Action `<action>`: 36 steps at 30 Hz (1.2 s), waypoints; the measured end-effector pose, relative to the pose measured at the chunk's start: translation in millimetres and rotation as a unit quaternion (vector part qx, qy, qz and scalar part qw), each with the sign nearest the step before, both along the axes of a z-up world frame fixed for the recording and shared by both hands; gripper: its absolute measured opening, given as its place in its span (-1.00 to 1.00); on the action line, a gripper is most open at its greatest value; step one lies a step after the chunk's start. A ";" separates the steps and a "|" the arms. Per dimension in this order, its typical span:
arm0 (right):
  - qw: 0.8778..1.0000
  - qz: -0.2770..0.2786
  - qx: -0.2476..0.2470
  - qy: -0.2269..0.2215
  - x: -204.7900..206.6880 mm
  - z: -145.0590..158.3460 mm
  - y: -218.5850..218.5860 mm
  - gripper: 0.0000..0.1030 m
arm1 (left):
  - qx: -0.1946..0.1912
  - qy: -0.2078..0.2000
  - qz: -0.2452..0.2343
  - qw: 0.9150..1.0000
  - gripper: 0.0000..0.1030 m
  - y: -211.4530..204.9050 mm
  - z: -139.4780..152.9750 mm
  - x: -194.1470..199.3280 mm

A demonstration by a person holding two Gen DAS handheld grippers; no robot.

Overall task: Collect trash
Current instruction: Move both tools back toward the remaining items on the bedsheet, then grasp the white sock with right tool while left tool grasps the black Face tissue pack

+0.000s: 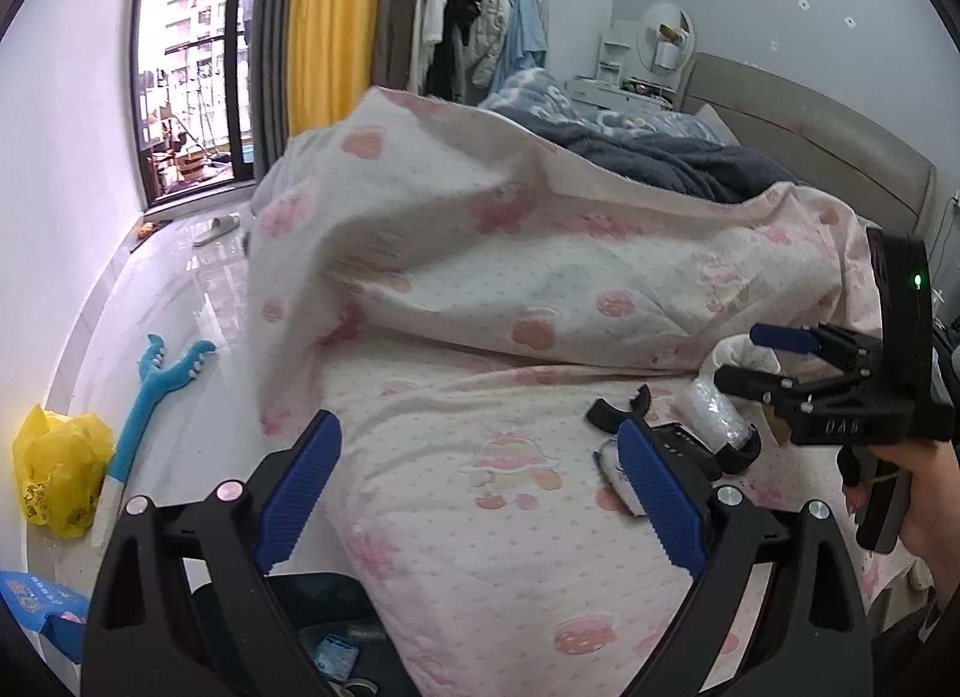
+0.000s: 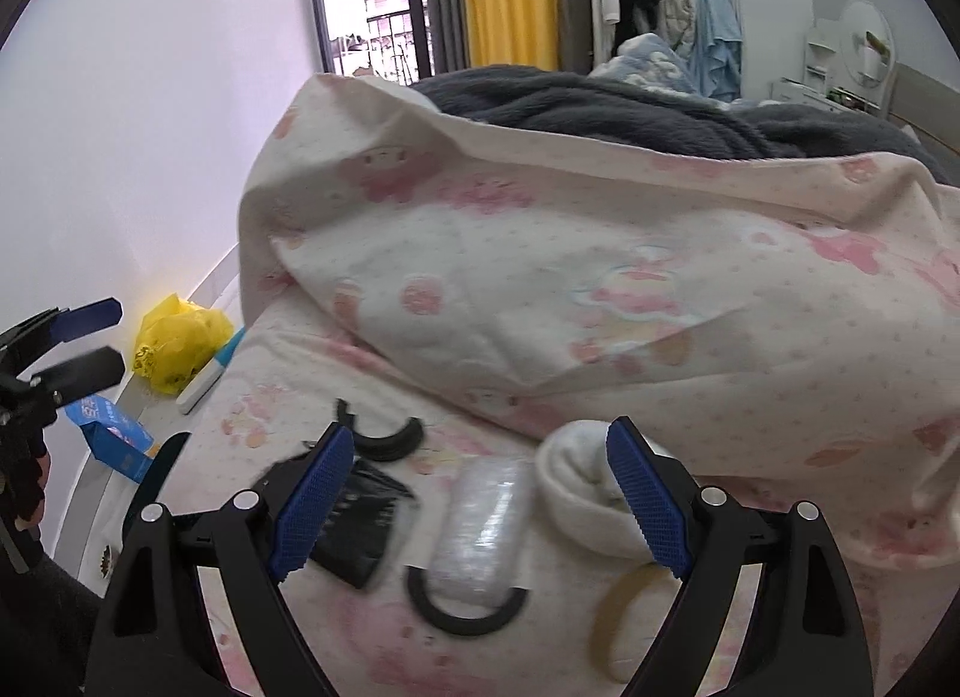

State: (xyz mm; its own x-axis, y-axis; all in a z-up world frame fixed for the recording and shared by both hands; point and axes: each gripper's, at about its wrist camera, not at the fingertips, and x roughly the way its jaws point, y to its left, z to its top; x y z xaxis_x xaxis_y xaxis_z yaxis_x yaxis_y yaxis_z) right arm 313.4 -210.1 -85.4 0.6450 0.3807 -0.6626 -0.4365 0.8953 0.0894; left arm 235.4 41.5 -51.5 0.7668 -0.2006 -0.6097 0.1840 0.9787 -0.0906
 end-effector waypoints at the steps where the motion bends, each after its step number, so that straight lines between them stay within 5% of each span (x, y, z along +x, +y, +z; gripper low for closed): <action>1: 1.000 -0.003 -0.003 -0.001 1.6 -0.6 -4.2 0.70 | 0.001 0.004 -0.004 1.000 0.85 -2.8 -2.5 1.5; 10: 1.000 -0.021 -0.011 0.019 19.2 -14.6 -36.0 0.69 | -0.001 0.027 -0.032 0.999 0.85 -29.4 -15.0 13.4; 12: 0.999 -0.022 -0.015 0.023 21.8 -17.5 -40.2 0.47 | -0.003 0.034 -0.039 0.999 0.85 -36.1 -18.5 16.3; 22: 0.998 -0.001 -0.026 0.052 28.0 -34.1 -47.8 0.15 | -0.004 0.057 -0.065 0.996 0.85 -68.0 -34.2 25.5; 27: 0.998 0.012 -0.038 0.050 25.0 -37.6 -43.6 -0.27 | 0.010 0.070 -0.083 0.994 0.85 -85.1 -45.4 28.3; 36: 1.000 0.003 0.015 0.027 18.3 -16.5 -60.4 -0.31 | 0.022 0.085 -0.108 0.990 0.87 -108.4 -58.8 28.6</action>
State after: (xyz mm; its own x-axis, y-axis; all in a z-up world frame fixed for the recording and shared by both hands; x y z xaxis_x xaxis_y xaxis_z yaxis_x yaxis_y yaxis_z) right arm 331.7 -270.6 -101.9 0.6056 0.4051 -0.6849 -0.4356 0.8891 0.1406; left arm 264.0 -66.9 -110.3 0.5941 -0.3199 -0.7380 0.3759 0.9216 -0.0969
